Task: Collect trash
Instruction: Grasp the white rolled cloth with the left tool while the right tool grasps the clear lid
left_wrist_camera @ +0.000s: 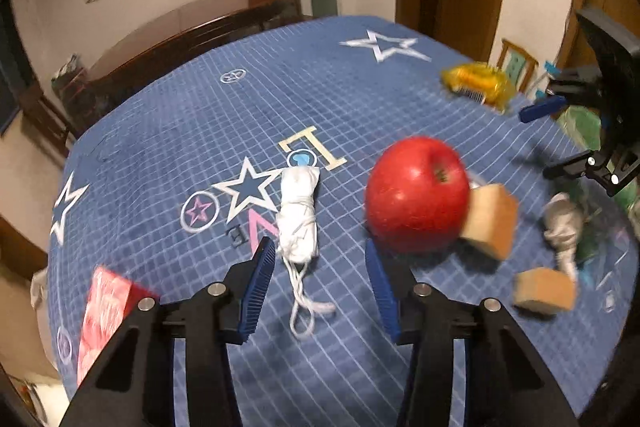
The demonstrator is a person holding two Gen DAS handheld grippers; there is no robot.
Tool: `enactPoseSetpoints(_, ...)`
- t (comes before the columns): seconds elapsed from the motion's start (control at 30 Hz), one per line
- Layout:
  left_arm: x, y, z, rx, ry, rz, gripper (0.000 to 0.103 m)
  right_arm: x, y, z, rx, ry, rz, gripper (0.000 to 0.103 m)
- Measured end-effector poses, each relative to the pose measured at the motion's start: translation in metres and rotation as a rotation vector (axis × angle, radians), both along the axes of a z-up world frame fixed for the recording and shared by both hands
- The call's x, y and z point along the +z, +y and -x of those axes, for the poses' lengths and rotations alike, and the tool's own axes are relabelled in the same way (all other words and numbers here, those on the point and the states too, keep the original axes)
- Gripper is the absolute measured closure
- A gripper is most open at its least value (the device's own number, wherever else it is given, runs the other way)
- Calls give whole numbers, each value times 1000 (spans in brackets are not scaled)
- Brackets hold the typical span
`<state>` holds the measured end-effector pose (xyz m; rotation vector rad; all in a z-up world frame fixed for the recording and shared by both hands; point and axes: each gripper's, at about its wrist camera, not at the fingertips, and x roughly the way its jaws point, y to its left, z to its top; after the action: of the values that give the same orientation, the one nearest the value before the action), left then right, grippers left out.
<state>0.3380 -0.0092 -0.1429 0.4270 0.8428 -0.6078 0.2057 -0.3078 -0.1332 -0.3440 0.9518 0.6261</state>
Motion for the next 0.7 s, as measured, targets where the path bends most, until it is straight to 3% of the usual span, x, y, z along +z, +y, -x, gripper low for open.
enactPoseSetpoints(0.13,-15,-3,-18,-16,-1,-13,54,-24,28,-20,147,18,123,38)
enactPoseSetpoints(0.27,-25,-6,-32,-30,24,-8,54,-37,46,-29,257,25,148,38)
enactPoseSetpoints(0.37,-29,-12,-36,-42,41,-7,54,-36,52,-38,311,17,111,41)
enactPoseSetpoints(0.5,-37,-15,-39,-66,60,6,71,-40,55,-42,368,37,39,57)
enactPoseSetpoints(0.6,-40,-17,-36,-75,53,32,75,-39,54,-42,361,42,21,65)
enactPoseSetpoints(0.7,-38,-19,-20,-106,35,21,76,-37,53,-30,356,43,41,65)
